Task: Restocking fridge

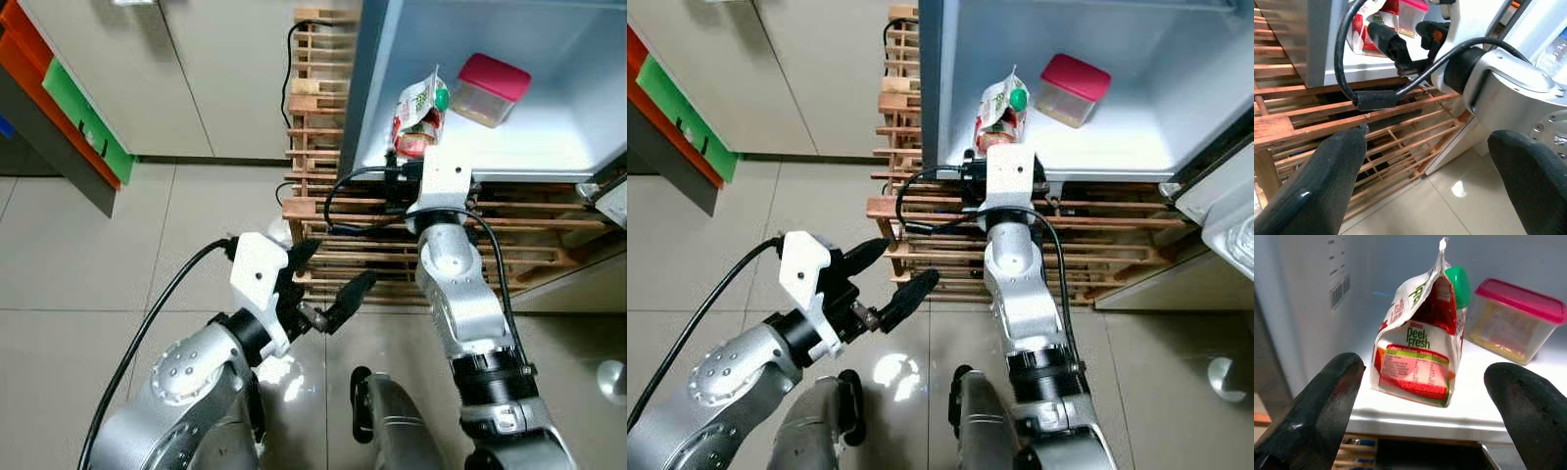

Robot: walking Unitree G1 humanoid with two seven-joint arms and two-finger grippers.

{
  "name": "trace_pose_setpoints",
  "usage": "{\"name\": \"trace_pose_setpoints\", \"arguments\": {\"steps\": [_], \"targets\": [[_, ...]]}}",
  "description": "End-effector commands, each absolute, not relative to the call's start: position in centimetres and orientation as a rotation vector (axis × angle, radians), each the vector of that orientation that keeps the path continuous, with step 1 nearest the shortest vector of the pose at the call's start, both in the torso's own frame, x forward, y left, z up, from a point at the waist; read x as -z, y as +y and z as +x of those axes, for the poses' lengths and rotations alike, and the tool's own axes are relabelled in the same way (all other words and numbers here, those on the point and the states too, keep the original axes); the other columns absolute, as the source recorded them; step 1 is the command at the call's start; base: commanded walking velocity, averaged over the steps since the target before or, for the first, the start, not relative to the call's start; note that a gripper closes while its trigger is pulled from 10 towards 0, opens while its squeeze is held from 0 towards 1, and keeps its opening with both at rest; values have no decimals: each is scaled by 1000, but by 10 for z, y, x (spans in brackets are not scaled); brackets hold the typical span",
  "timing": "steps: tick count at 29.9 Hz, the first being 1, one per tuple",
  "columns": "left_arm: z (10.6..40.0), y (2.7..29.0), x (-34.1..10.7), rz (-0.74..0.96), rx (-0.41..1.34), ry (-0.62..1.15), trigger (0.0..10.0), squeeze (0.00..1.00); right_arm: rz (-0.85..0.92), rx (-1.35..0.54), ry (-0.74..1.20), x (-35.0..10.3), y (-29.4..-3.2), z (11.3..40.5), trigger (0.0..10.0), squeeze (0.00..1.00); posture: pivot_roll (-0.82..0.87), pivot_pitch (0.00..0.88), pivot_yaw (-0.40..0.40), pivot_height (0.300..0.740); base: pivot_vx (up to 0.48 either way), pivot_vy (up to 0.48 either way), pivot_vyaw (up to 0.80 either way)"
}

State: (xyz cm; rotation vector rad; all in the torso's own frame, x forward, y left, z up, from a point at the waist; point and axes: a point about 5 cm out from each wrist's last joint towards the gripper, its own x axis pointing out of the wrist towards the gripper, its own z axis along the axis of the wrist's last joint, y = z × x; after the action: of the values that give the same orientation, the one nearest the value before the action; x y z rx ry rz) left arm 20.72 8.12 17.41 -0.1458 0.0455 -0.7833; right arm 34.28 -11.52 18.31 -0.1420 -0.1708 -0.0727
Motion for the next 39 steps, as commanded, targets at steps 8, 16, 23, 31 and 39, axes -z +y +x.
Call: {"name": "trace_pose_setpoints", "arguments": {"steps": [8,16,23,31,39], "targets": [[201,82,-177,-127,787,49,10000,0,-185,154,-187,-179,-121,357,10000,0,76,330,-8,711,0,0,0],[199,82,-176,-128,782,56,10000,0,-187,168,-199,-181,-119,366,10000,0,79,342,-13,711,0,0,0],[198,82,-176,-128,780,66,10000,0,-239,166,-214,-183,-121,378,10000,0,88,350,-9,711,0,0,0],[199,84,-176,-126,775,73,10000,0,-297,177,-217,-194,-133,396,10000,0,99,352,-6,711,0,0,0],[200,84,-175,-128,775,79,10000,0,-329,164,-227,-201,-132,403,10000,0,98,360,-4,711,0,0,0]]}}
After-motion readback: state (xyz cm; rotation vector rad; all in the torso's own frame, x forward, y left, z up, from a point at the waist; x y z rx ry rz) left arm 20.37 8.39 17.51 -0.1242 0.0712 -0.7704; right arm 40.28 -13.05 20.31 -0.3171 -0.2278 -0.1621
